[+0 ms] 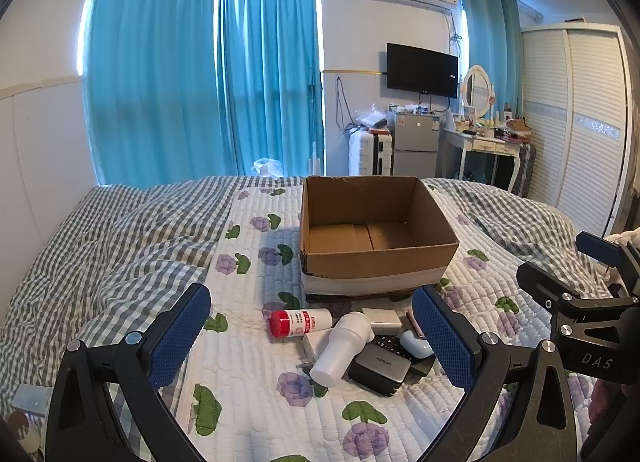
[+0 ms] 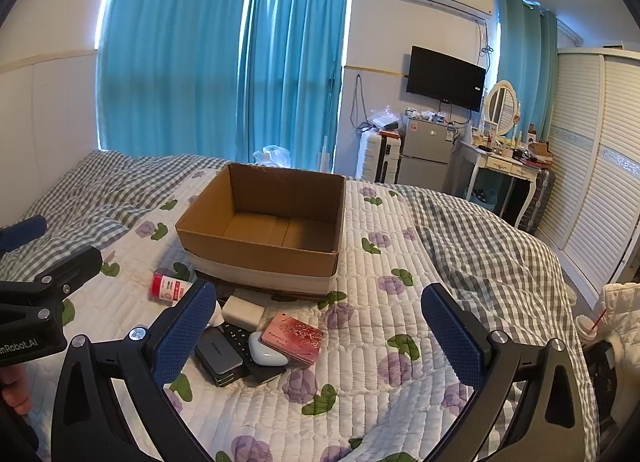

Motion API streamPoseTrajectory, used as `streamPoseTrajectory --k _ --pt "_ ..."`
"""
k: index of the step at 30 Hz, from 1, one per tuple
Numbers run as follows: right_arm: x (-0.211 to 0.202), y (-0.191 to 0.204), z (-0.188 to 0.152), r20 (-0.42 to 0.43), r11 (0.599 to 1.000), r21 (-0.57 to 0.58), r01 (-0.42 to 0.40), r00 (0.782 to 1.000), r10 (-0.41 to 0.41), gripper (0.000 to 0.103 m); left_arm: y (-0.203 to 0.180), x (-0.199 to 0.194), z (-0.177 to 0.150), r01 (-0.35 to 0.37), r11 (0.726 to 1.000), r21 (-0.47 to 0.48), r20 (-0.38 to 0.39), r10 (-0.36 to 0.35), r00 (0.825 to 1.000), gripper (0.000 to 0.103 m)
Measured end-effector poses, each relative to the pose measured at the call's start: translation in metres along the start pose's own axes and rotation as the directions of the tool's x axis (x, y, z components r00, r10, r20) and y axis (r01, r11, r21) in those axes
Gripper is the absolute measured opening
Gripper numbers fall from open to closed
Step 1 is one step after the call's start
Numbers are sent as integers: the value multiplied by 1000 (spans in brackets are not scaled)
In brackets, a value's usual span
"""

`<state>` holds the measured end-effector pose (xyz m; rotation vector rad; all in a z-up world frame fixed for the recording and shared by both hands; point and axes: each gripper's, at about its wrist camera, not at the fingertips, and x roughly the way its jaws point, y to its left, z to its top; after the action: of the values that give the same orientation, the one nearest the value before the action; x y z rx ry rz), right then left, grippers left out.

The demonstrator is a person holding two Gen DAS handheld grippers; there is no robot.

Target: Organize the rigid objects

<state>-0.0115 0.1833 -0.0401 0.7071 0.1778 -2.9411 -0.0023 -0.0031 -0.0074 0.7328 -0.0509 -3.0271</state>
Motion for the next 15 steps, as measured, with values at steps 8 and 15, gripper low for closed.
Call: streamPoseTrajectory --k 8,15 --pt "-1 -1 2 -1 1000 -1 2 1000 -2 103 0 0 1 -1 1000 6 0 1 1000 103" --pt "-1 -2 2 -3 1000 -2 3 1000 -3 103 0 0 1 -1 1000 6 1 1 1000 103"
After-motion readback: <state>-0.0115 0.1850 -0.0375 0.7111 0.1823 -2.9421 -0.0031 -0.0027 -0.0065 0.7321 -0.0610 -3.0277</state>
